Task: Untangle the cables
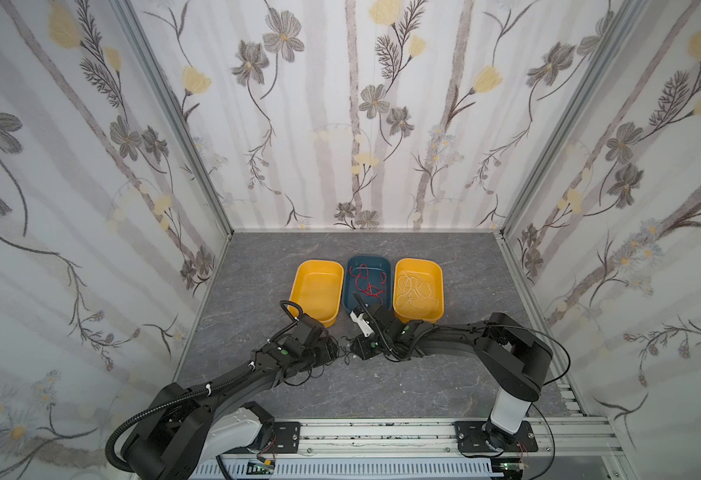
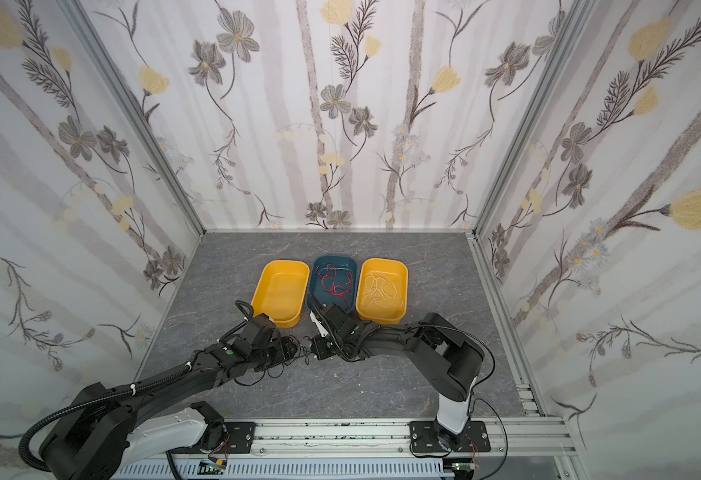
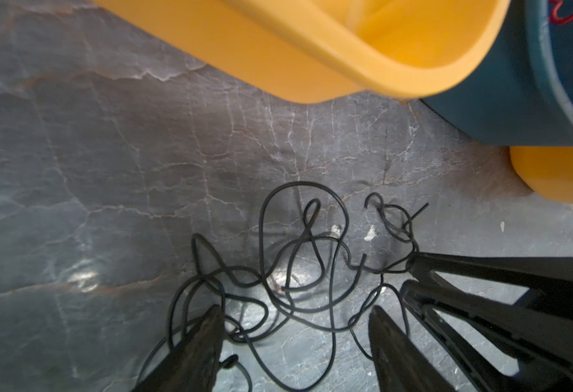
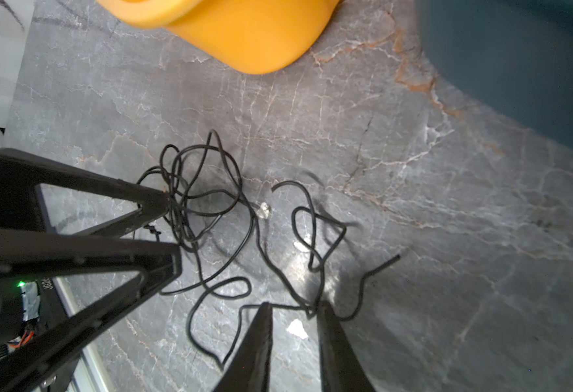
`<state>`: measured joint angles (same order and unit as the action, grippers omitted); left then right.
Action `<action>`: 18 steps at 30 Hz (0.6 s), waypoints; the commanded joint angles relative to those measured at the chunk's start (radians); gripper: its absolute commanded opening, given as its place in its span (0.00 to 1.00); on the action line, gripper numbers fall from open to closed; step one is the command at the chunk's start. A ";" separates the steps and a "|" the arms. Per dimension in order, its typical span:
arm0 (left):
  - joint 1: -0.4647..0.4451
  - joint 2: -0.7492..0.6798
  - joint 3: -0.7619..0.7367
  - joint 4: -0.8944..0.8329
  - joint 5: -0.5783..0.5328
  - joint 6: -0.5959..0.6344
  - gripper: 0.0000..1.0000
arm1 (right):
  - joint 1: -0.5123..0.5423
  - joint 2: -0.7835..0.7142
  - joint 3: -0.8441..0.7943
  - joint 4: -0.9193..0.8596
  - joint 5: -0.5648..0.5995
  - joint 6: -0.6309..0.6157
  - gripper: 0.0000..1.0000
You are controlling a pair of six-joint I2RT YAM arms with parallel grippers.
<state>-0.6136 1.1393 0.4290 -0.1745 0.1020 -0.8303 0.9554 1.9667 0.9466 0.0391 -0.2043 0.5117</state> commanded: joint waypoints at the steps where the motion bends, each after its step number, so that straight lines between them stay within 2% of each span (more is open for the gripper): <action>1: 0.006 -0.009 -0.005 0.028 0.003 -0.003 0.69 | 0.001 0.025 0.022 0.027 0.025 0.003 0.22; 12: 0.028 0.001 -0.021 0.045 0.012 0.005 0.68 | -0.001 0.004 0.032 -0.009 0.064 -0.002 0.05; 18: 0.033 0.039 -0.034 0.051 -0.010 0.000 0.57 | 0.000 -0.082 -0.010 -0.022 0.077 -0.018 0.03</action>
<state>-0.5835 1.1652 0.4030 -0.1349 0.1123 -0.8268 0.9546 1.9148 0.9493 0.0124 -0.1497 0.5041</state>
